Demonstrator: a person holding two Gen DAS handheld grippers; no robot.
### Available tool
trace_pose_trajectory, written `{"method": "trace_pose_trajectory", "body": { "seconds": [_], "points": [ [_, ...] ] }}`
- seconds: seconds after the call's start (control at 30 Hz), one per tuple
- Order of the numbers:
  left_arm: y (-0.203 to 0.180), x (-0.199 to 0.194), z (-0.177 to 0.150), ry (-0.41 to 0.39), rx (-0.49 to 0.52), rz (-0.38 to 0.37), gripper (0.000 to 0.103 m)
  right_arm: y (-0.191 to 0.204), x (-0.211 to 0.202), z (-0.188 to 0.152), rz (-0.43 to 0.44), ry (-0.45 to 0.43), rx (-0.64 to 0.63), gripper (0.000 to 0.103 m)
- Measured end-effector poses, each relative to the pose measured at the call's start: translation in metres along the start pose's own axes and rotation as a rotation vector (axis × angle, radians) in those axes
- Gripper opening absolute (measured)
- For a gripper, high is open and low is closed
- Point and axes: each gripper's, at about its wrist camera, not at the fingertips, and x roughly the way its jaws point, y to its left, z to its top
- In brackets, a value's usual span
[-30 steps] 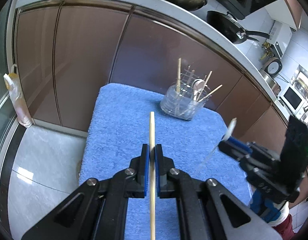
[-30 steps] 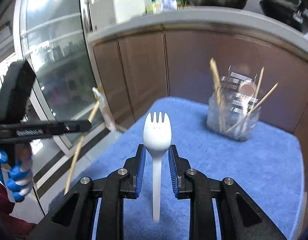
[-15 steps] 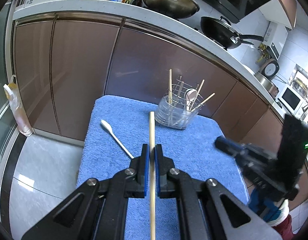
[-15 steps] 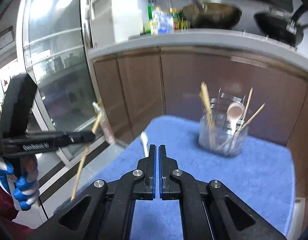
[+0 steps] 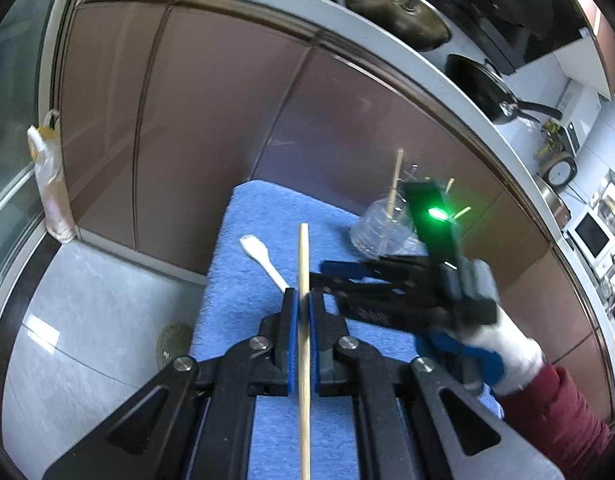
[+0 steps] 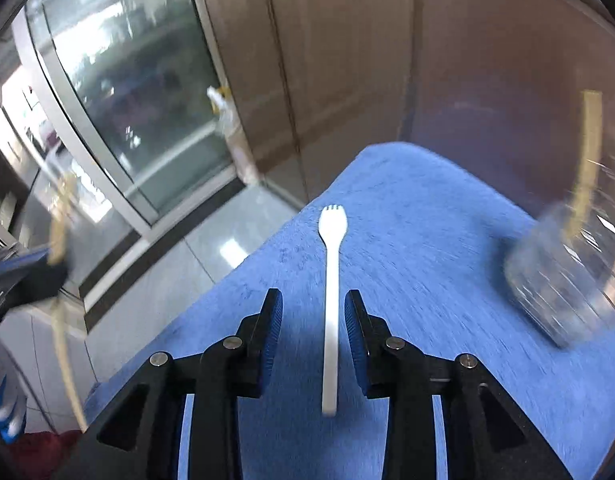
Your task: Organize utensils
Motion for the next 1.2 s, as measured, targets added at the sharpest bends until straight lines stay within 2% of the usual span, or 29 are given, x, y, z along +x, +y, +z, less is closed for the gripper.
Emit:
{"method": "trace_pose_trajectory", "body": {
  "seconds": [0.13,0.23,0.3,0.53,0.57,0.6,0.8,0.9,1.1,1.2],
  "points": [
    [0.020,0.007,-0.002,0.012,-0.033,0.000,0.005,0.003,0.052,0.022,-0.016,0.083,-0.029,0.032],
    [0.030,0.012,-0.002,0.020,-0.049,-0.006,0.005,0.009,0.077,0.032,-0.053,0.110,-0.050,0.039],
    [0.035,0.015,-0.002,0.025,-0.057,-0.011,0.005,0.010,0.088,0.038,-0.072,0.119,-0.050,0.049],
    [0.045,0.022,-0.001,0.033,-0.070,-0.028,0.005,-0.012,0.110,0.051,-0.044,0.130,0.013,0.055],
    [0.046,0.024,-0.001,0.034,-0.072,-0.030,0.005,-0.013,0.110,0.052,-0.045,0.129,0.014,0.047],
    [0.047,0.025,-0.001,0.035,-0.073,-0.031,0.005,-0.012,0.110,0.053,-0.072,0.125,-0.001,0.027],
    [0.051,0.034,-0.003,0.053,-0.088,-0.028,0.005,-0.008,0.101,0.049,-0.070,0.093,-0.072,0.027],
    [0.052,0.036,-0.004,0.061,-0.092,-0.025,0.005,0.006,0.091,0.039,-0.128,0.076,-0.168,0.027],
    [0.050,0.042,-0.006,0.071,-0.095,-0.032,0.005,0.019,0.071,0.011,-0.197,0.086,-0.289,0.027],
    [0.047,0.045,-0.009,0.079,-0.095,-0.039,0.005,0.018,0.070,-0.003,-0.201,0.133,-0.304,0.027]
  ]
}}
